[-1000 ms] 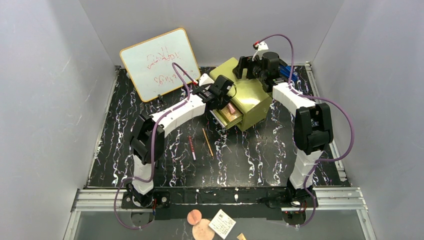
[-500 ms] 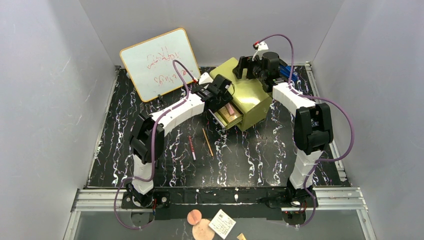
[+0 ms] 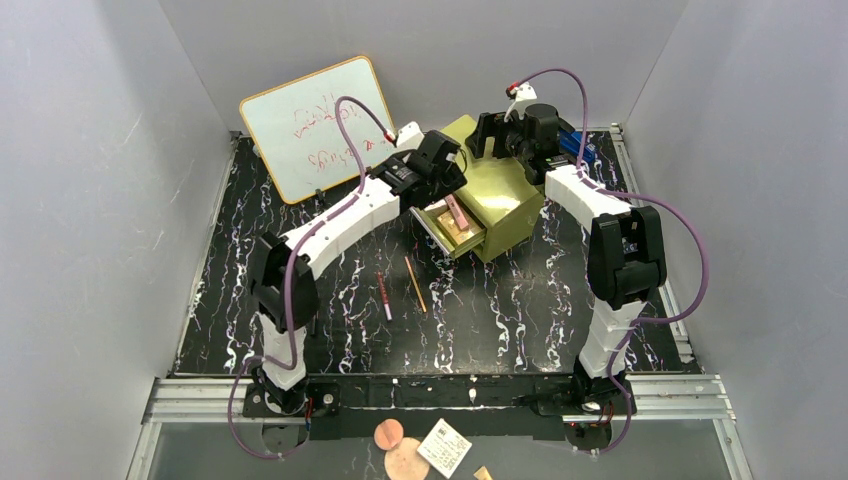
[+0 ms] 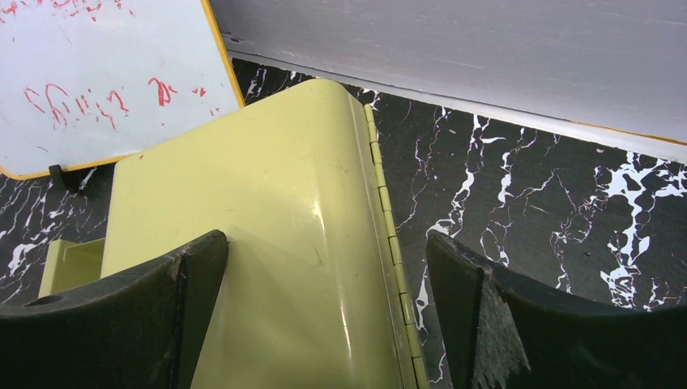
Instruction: Organize the makeup
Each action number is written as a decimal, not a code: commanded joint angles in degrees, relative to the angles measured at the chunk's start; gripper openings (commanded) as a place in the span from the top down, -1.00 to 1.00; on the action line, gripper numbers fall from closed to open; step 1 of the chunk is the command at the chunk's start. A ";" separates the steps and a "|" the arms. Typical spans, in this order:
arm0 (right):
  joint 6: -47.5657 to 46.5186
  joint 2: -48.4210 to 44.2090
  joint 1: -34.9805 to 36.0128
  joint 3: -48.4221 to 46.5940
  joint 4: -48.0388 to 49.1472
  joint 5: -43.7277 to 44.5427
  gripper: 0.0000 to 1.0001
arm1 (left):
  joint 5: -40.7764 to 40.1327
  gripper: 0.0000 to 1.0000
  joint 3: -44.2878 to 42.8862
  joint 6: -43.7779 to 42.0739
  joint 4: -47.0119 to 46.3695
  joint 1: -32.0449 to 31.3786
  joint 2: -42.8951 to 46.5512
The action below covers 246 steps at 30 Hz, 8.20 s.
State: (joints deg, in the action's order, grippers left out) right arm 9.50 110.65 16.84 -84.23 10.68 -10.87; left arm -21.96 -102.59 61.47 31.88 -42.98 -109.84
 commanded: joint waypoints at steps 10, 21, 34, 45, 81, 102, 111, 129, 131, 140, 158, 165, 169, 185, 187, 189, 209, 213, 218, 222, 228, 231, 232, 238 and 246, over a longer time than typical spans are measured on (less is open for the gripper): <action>-3.38 8.24 0.73 7.22 -26.12 1.27 -0.97 | -2.56 0.27 -0.14 -9.70 3.92 0.42 8.43; -3.39 8.35 0.74 7.33 -25.92 1.09 -0.97 | -4.85 0.46 18.65 -8.36 4.04 5.25 18.42; -3.48 8.44 0.72 7.41 -25.89 1.45 -0.97 | -2.07 0.45 23.02 -6.72 0.65 6.07 11.90; -3.68 9.60 0.74 7.11 -25.97 1.70 -0.97 | -0.65 0.40 15.65 -6.17 -0.80 6.07 2.52; -3.70 9.59 0.74 7.28 -26.48 1.31 -0.97 | 1.75 0.07 22.60 9.41 -33.36 -1.88 -2.26; -3.63 8.97 0.91 7.41 -26.58 0.95 -0.97 | 1.95 -0.04 53.37 3.87 -77.82 0.74 7.33; -3.72 9.04 0.96 7.51 -26.70 1.04 -0.97 | 13.01 -0.15 58.76 1.90 -104.99 4.30 -0.89; -4.20 10.02 0.99 7.29 -26.69 1.29 -0.97 | 24.08 0.06 48.37 2.13 -106.23 7.80 -12.32; -4.15 10.07 0.98 7.17 -26.72 1.30 -0.97 | 24.82 0.06 47.19 2.33 -106.23 8.12 -13.38; -4.30 10.72 0.97 7.06 -26.85 1.48 -0.97 | 25.62 0.22 45.66 2.77 -106.23 8.77 -15.42; -4.35 11.53 1.08 7.15 -27.07 1.24 -0.97 | 23.69 1.00 43.86 6.61 -118.49 9.74 -22.61; -4.27 11.80 1.01 7.02 -27.19 1.21 -0.97 | 26.79 1.00 46.56 5.79 -118.43 13.87 -19.63; -4.29 11.96 1.08 6.82 -27.12 1.28 -0.97 | 28.99 1.00 50.40 4.40 -117.07 16.80 -15.62; -4.30 13.05 1.35 5.81 -27.72 0.98 -0.97 | 33.93 0.23 49.07 2.30 -114.85 17.05 -14.95; -4.22 13.21 1.35 5.72 -27.73 0.87 -0.97 | 33.69 0.23 48.06 2.77 -114.85 16.44 -15.93; -4.31 13.36 1.31 5.64 -27.78 0.97 -0.97 | 33.55 0.23 47.11 3.19 -114.84 15.84 -17.08; -4.57 14.66 1.35 5.51 -27.30 0.82 -0.97 | 31.99 0.40 42.68 4.85 -114.67 13.04 -21.72; -4.61 14.63 1.31 5.60 -27.29 0.94 -0.97 | 31.85 0.40 41.50 5.38 -114.67 12.57 -23.11; -4.75 14.75 1.35 5.50 -27.29 0.95 -0.97 | 31.74 0.40 40.96 5.59 -114.67 12.14 -23.92; -4.75 14.92 1.34 5.56 -27.31 0.89 -0.97 | 31.63 0.40 40.27 5.83 -114.80 11.92 -24.48; -4.75 14.91 1.31 5.63 -27.22 0.86 -0.97 | 30.64 0.40 39.69 7.94 -117.80 10.98 -26.06; -4.66 15.06 1.31 5.61 -27.29 0.86 -0.97 | 29.95 0.38 39.42 9.41 -119.85 10.35 -27.26; -4.60 15.08 1.31 5.61 -27.28 0.82 -0.97 | 29.69 0.37 39.40 9.72 -120.36 10.11 -27.62; -4.66 15.01 1.34 5.70 -27.35 0.79 -0.97 | 28.13 1.00 39.03 10.95 -122.31 9.32 -29.15; -4.69 14.88 1.30 5.76 -27.38 0.86 -0.97 | 28.08 1.00 41.74 8.84 -122.23 10.85 -26.32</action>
State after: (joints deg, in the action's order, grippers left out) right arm 8.49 113.65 16.84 -86.48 12.69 -11.86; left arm 5.69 -61.67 77.76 -91.46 -31.57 -138.37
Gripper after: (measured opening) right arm 0.989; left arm 0.146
